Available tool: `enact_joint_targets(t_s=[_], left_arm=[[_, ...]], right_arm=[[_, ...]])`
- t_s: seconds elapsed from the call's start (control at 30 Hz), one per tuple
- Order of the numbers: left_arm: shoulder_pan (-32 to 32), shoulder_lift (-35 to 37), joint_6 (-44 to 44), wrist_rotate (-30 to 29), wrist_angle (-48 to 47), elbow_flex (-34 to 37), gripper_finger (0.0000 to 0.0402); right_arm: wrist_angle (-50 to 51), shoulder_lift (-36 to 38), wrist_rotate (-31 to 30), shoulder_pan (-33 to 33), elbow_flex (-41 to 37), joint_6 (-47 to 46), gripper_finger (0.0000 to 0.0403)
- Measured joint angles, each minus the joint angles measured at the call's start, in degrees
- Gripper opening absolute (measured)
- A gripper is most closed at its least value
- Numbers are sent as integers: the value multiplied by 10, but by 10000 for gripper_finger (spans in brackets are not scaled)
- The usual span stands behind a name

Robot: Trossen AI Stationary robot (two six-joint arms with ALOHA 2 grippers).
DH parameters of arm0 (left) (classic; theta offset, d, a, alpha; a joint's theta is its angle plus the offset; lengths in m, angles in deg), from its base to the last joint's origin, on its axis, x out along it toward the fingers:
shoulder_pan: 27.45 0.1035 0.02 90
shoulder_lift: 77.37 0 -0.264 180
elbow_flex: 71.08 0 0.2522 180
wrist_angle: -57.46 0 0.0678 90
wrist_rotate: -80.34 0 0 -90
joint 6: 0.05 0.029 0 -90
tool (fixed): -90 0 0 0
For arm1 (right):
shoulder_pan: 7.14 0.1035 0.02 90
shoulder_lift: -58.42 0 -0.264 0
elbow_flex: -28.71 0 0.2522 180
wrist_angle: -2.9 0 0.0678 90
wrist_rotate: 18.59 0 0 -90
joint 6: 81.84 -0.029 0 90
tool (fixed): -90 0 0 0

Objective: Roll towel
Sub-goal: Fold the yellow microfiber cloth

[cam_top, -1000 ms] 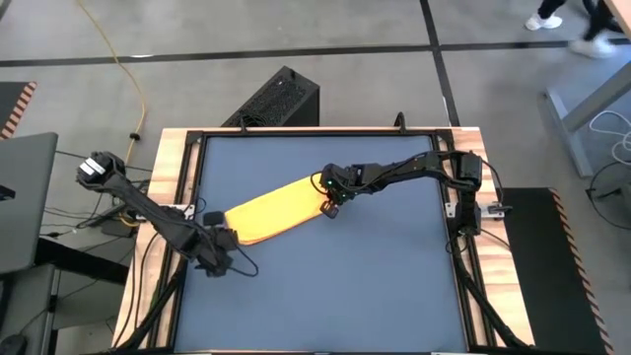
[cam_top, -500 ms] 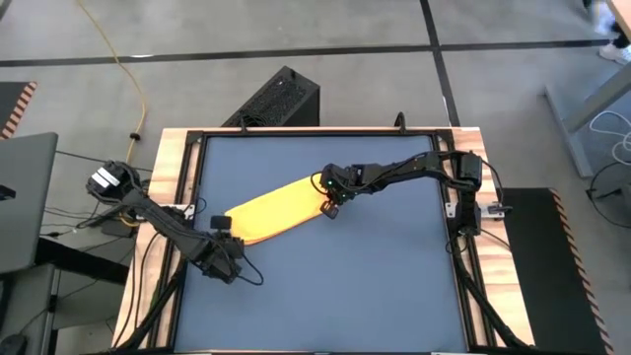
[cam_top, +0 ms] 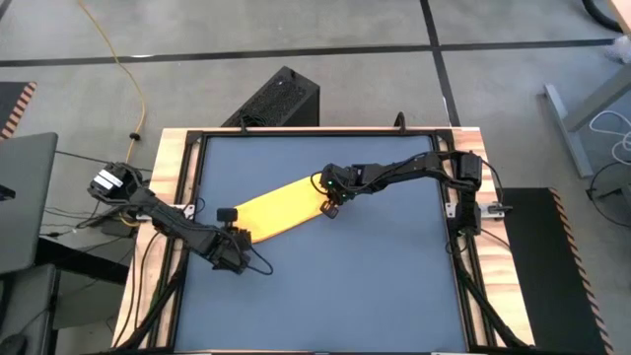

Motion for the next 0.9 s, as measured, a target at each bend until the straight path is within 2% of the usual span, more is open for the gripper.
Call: enact_joint_targets(t_s=[0.13, 0.4, 0.9], left_arm=[[12, 19, 0, -29, -5, -5, 0], [25, 96, 3, -31, -23, -11, 0], [23, 265, -48, 37, -61, -12, 0]], right_arm=[[0, 0, 0, 0, 0, 0, 17], [0, 0, 0, 0, 0, 2, 17], [2, 9, -4, 0, 0, 7, 17]])
